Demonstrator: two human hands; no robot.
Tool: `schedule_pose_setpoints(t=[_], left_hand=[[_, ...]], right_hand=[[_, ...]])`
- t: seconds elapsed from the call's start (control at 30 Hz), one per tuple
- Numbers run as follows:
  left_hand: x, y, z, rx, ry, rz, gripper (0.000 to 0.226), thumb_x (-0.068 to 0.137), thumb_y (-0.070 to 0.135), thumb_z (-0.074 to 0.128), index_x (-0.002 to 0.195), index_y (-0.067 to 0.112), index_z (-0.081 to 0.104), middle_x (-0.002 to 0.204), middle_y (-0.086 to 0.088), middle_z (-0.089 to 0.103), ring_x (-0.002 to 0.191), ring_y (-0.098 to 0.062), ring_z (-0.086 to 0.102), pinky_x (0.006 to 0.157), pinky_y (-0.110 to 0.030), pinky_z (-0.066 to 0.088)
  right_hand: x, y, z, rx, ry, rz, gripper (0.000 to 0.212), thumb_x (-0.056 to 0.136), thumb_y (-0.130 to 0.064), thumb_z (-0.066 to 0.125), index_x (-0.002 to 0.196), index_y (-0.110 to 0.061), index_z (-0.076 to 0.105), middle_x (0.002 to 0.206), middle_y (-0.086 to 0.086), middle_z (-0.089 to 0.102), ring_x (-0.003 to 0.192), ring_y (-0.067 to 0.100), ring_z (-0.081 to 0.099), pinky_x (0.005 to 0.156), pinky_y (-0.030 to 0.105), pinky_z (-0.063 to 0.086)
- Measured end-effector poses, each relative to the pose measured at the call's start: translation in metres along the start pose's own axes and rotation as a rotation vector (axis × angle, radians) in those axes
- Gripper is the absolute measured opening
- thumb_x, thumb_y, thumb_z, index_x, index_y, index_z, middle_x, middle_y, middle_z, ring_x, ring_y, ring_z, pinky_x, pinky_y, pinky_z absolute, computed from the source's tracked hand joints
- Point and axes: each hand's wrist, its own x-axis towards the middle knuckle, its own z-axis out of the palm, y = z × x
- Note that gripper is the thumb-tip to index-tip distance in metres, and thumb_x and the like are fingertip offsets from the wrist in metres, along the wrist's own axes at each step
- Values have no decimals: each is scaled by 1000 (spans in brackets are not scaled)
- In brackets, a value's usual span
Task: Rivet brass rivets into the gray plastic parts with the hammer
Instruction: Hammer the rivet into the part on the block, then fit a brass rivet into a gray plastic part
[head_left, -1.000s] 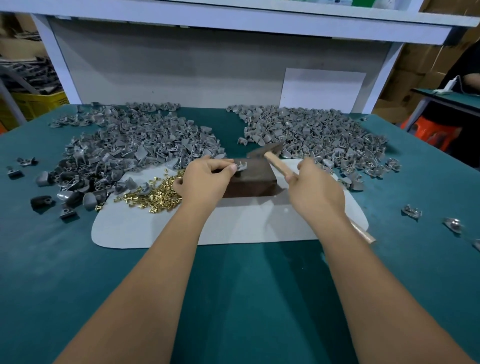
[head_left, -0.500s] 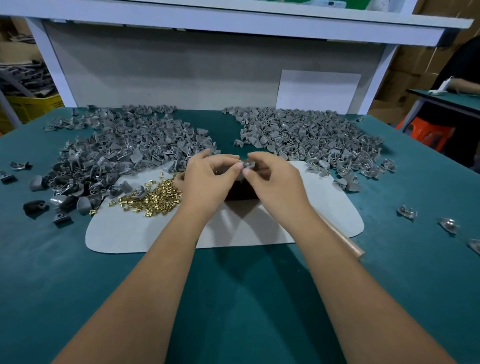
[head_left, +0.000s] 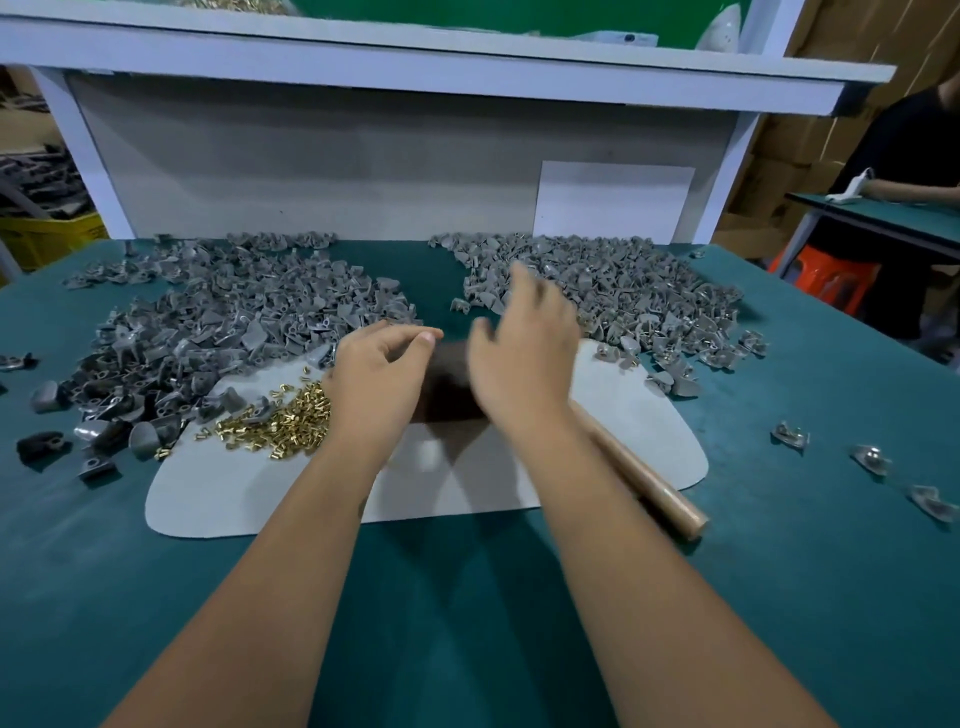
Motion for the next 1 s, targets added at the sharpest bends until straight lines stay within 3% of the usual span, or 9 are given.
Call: schedule_pose_setpoints(t=[0.13,0.27,0.47,0.57,0.63,0.73,0.8,0.9,1.0], left_hand=[[4,-2,-15,-156,40,-59,27,95,17,56,81,25,77,82,-4,75,80,-20,66,81,-40,53],[15,-3,-34,-180,214,-118,26,97,12,51,90,27,72,98,4,74,101,-13,67,98,-37,52],[36,4,-86,-243,256,-271,29,103,25,43,91,25,69,86,13,75,94,-9,68,87,-30,52],[53,5,-121,-182,241,-247,26,102,24,48,89,24,70,88,10,76,96,-13,67,84,-31,48],[61,-6,-137,8,189,-194,20,98,16,54,94,25,72,103,4,74,102,-19,64,93,-33,45],[65,-37,-151,707,8,-319,32,95,20,54,122,32,66,132,-3,62,116,-27,56,109,-44,36],[62,-53,-153,962,-38,-354,35,95,21,51,126,33,62,128,-4,63,118,-32,55,113,-55,28],[55,-65,-155,1016,133,-214,26,92,18,55,104,36,70,109,3,70,108,-28,59,107,-52,26],[55,-66,-160,941,164,-158,19,90,20,62,86,37,69,103,6,72,98,-23,62,97,-44,45]], right_hand=[[-33,-40,26,199,-23,-208,41,89,-16,50,130,-16,49,123,5,52,114,23,43,98,36,33],[-52,-40,32,294,-92,-325,39,84,-6,52,122,-11,56,114,8,58,105,25,48,89,39,41],[-59,-36,32,268,-178,-394,28,89,-9,52,114,-13,63,104,3,60,100,21,50,86,37,43],[-59,-40,33,226,-201,-464,30,88,-9,54,117,-13,62,103,5,62,98,23,52,85,38,44],[-60,-44,35,206,-216,-529,32,86,-8,55,117,-11,62,101,6,63,95,25,54,83,39,45],[-62,-48,38,147,-245,-604,32,85,-11,56,116,-12,63,101,6,64,95,27,55,83,39,46],[-63,-49,41,84,-293,-653,33,87,-19,55,119,-17,62,105,1,63,99,24,52,87,36,38],[-64,-46,45,-15,-386,-710,34,89,-32,51,121,-27,59,112,-10,60,106,16,42,89,29,22],[-65,-47,48,-78,-436,-733,25,91,-34,48,110,-32,64,107,-14,60,105,11,39,88,29,16]])
